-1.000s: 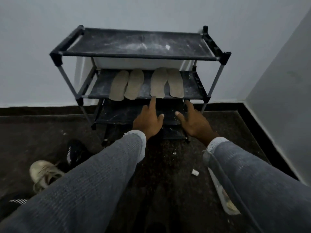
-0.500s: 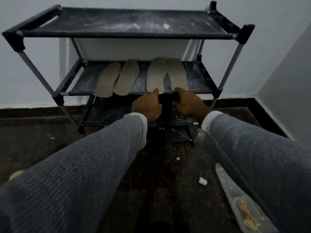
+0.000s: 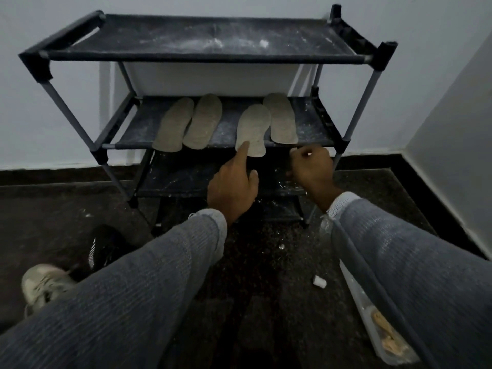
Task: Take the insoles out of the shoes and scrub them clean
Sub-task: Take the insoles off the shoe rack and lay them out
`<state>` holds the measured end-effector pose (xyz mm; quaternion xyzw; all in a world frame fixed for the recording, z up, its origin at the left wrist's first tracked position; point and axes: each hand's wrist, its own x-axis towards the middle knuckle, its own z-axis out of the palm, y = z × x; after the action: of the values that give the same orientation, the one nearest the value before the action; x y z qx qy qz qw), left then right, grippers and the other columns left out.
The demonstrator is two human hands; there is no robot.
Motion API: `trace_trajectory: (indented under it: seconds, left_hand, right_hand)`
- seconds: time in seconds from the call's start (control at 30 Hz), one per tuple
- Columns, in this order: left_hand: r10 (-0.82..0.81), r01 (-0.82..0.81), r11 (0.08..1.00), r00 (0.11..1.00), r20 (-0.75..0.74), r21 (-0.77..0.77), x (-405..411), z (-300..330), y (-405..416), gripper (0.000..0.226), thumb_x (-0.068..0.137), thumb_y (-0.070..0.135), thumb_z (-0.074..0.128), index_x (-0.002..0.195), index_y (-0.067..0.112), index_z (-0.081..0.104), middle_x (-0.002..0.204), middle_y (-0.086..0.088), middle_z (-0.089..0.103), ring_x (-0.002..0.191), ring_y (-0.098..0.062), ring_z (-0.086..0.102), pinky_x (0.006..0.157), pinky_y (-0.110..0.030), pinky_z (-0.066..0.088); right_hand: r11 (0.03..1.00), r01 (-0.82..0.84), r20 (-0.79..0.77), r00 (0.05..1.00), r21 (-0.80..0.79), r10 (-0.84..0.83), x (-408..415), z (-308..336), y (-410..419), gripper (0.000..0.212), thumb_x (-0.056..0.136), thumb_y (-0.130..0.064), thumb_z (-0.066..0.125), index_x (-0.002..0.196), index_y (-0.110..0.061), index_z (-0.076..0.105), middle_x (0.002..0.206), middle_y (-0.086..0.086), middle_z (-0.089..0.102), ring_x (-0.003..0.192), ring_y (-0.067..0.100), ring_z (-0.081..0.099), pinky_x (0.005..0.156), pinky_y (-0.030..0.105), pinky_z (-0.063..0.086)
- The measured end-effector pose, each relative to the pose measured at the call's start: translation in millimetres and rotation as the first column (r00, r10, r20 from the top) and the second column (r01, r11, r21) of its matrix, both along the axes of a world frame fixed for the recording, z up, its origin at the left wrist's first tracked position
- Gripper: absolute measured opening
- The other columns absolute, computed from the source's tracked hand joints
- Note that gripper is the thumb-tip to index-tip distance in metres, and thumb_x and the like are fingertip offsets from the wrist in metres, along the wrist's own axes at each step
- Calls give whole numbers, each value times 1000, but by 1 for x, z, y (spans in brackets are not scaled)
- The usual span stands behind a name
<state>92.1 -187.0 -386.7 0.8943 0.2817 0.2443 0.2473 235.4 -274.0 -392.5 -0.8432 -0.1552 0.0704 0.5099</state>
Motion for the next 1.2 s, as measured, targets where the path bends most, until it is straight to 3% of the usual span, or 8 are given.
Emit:
trace_trajectory:
  seconds: [0.1, 0.3, 0.47, 0.73, 0.87, 0.97, 1.07, 1.2]
  left_hand:
    - [192, -135, 949, 964, 182, -286, 14, -2, 3, 45, 91, 30, 56, 130, 23, 35, 107, 1, 65, 94, -25, 65, 83, -46, 53]
    - [440, -181, 644, 883, 166, -744, 50, -11, 22, 32, 91, 37, 56, 111, 15, 45, 98, -7, 67, 71, -23, 70, 65, -33, 58]
    - [430, -123, 608, 882, 195, -784, 54, -8, 24, 7, 92, 19, 56, 86, 16, 55, 87, -4, 66, 61, -18, 69, 60, -28, 58]
    - [454, -38, 414, 875, 170, -910, 43, -24, 11, 24, 91, 17, 56, 113, 6, 56, 94, -12, 69, 75, -22, 70, 52, -22, 54]
    - [464, 35, 376, 858, 220, -926, 49, -13, 19, 21, 91, 13, 58, 110, 5, 57, 101, -12, 64, 82, -24, 68, 57, -24, 57]
    - [454, 66, 430, 846, 279, -900, 55, -3, 23, 22, 91, 1, 55, 112, 1, 58, 95, -8, 61, 83, -21, 63, 60, -25, 57]
    - [425, 29, 495, 864, 271, -869, 57, -5, 22, 22, 86, -7, 50, 101, 6, 61, 82, -1, 61, 78, -20, 62, 65, -31, 57]
    - [386, -26, 461, 906, 174, -887, 37, -14, 6, 26, 82, -2, 52, 104, 5, 64, 90, -3, 65, 84, -23, 65, 70, -38, 60]
  right_hand:
    - [982, 90, -361, 932, 167, -24, 7, 6, 16, 40, 92, -40, 55, 74, -5, 60, 67, 12, 68, 52, 25, 67, 53, 36, 58]
    - [964, 132, -416, 909, 230, -25, 18, 5, 41, 27, 96, -27, 50, 96, -1, 56, 63, 10, 63, 32, 13, 57, 33, 16, 39]
    - [947, 173, -362, 930, 271, -66, 10, 8, 37, 19, 90, -18, 51, 89, -2, 58, 63, 8, 63, 40, 14, 59, 36, 18, 39]
    - [916, 275, -344, 924, 292, -168, -42, -31, 2, 40, 81, -41, 60, 51, -17, 52, 53, 2, 56, 59, 25, 60, 67, 44, 53]
    - [932, 248, -354, 924, 263, -146, -17, -18, 7, 48, 91, -48, 54, 59, -13, 51, 55, -1, 53, 51, 16, 54, 49, 25, 44]
    - [949, 185, -269, 956, 255, -115, 1, -2, 14, 34, 90, -29, 60, 62, -10, 54, 58, -3, 51, 54, 12, 50, 42, 18, 37]
    - [942, 147, -291, 955, 301, -55, 0, 1, 15, 21, 83, -7, 62, 62, -8, 59, 61, 2, 57, 60, 18, 56, 52, 26, 47]
    - [934, 126, -402, 915, 334, 21, -21, -10, -8, 21, 74, -19, 66, 80, 1, 67, 73, 8, 58, 70, 21, 56, 62, 32, 45]
